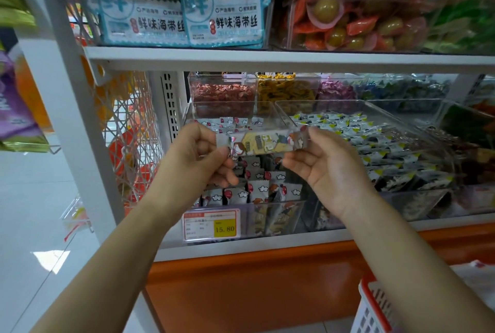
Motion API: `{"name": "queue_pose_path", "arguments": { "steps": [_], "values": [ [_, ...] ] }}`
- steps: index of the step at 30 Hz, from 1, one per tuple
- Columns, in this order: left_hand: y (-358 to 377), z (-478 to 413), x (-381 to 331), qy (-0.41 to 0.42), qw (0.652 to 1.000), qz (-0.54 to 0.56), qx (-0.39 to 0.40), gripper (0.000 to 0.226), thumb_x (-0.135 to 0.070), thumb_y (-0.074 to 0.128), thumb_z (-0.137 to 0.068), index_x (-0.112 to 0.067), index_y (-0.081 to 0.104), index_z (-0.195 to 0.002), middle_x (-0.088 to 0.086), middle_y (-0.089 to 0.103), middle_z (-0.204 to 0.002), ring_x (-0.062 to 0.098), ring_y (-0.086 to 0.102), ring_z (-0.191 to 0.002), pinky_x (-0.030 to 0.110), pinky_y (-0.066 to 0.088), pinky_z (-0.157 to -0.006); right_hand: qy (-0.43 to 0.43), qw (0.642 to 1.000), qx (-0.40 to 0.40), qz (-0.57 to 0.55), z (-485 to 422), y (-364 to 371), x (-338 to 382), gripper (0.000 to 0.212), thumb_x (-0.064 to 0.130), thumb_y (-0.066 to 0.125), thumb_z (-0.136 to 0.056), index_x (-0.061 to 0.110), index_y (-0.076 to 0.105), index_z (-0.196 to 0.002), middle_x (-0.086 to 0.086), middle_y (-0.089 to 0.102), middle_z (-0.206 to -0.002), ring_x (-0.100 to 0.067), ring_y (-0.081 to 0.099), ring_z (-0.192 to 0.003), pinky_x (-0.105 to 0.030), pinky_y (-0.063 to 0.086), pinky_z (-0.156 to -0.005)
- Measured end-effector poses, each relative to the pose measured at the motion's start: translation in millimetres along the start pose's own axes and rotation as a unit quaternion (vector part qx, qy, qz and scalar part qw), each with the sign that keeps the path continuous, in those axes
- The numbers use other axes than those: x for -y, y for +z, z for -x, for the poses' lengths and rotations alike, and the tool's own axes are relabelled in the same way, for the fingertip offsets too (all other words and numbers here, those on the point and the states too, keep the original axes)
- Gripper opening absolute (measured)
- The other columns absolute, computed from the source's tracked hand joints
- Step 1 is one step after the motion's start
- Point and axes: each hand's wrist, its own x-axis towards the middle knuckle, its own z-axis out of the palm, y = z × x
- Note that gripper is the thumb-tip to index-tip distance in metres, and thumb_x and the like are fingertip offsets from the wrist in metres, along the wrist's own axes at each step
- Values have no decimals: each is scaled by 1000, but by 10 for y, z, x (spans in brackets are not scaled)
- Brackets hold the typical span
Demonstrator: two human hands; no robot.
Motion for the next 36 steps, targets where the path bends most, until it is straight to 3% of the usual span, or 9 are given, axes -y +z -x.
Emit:
{"name": "queue_pose_path", "arguments": {
  "steps": [4, 8, 11, 16, 21, 26, 31, 34, 36],
  "values": [
    [22, 9, 26, 23, 995, -100, -15, 12, -3, 53, -91, -11, 47, -86, 12, 62, -82, 17, 69, -66, 26, 57, -59, -94, 976, 0, 196, 5, -30, -25, 4, 12, 61, -88, 12, 64, -91, 0, 65, -76, -16, 65, -65, -26, 55, -55],
    [2, 9, 8, -52, 998, -20, -5, 26, -18, 71, -73, -14, 52, -91, 15, 63, -99, 19, 69, -81, 28, 57, -68, -123, 960, 37, 247, -1, -49, -29, 17, -2, 58, -87, 12, 62, -97, -7, 68, -99, -18, 70, -79, -28, 58, -68],
    [9, 14, -14, -34, 998, -39, -22, 20, -26, 63, -82, -21, 58, -100, 12, 62, -97, 11, 67, -78, 21, 55, -66, -120, 949, 69, 281, 5, -46, -57, 29, -2, 58, -87, 19, 65, -106, -4, 66, -111, -16, 70, -88, -31, 58, -75],
    [23, 29, -50, -21, 997, -67, 9, 22, -18, 60, -86, -21, 65, -108, 3, 66, -101, 7, 67, -81, 15, 53, -67, -127, 944, 48, 301, 8, -26, -67, 15, 15, 65, -85, 23, 73, -95, 3, 71, -96, -17, 68, -92, -42, 57, -81],
    [8, 52, -95, -17, 995, -99, 27, 34, -34, 66, -68, -26, 67, -102, 0, 67, -94, 21, 66, -88, 37, 56, -82, -159, 929, 25, 334, 9, -16, -42, 11, 18, 67, -83, 26, 73, -79, 5, 72, -84, -19, 68, -87, -45, 57, -78],
    [51, 59, -112, -14, 989, -138, 51, 30, -39, 67, -65, -29, 67, -93, 2, 64, -94, 20, 63, -90, 33, 55, -83, -194, 906, -13, 376, 11, -7, -61, 16, 17, 65, -86, 21, 68, -70, -2, 67, -70, -25, 65, -73, -48, 56, -70],
    [112, 40, -106, -20, 986, -161, 29, 21, -32, 70, -74, -13, 62, -79, 6, 64, -79, 8, 58, -65, 15, 48, -57, -248, 859, 15, 448, 46, 41, -75, 12, 17, 64, -87, 18, 70, -76, 12, 65, -71, 1, 60, -67, -11, 44, -61],
    [63, 8, -124, -42, 987, -150, 31, 25, -32, 69, -75, -8, 63, -71, 12, 62, -68, 17, 53, -59, 27, 46, -58, -240, 864, 29, 442, 48, 38, -60, 14, 17, 64, -87, 24, 69, -76, 14, 66, -73, 1, 61, -69, -12, 47, -61],
    [9, -5, -148, -52, 986, -153, 43, 27, -35, 67, -72, -9, 65, -66, 2, 61, -58, 14, 54, -55, 24, 49, -58, -234, 868, 44, 435, 47, 33, -51, 19, 16, 64, -87, 30, 68, -74, 15, 67, -72, 0, 62, -69, -14, 49, -61]
  ]
}}
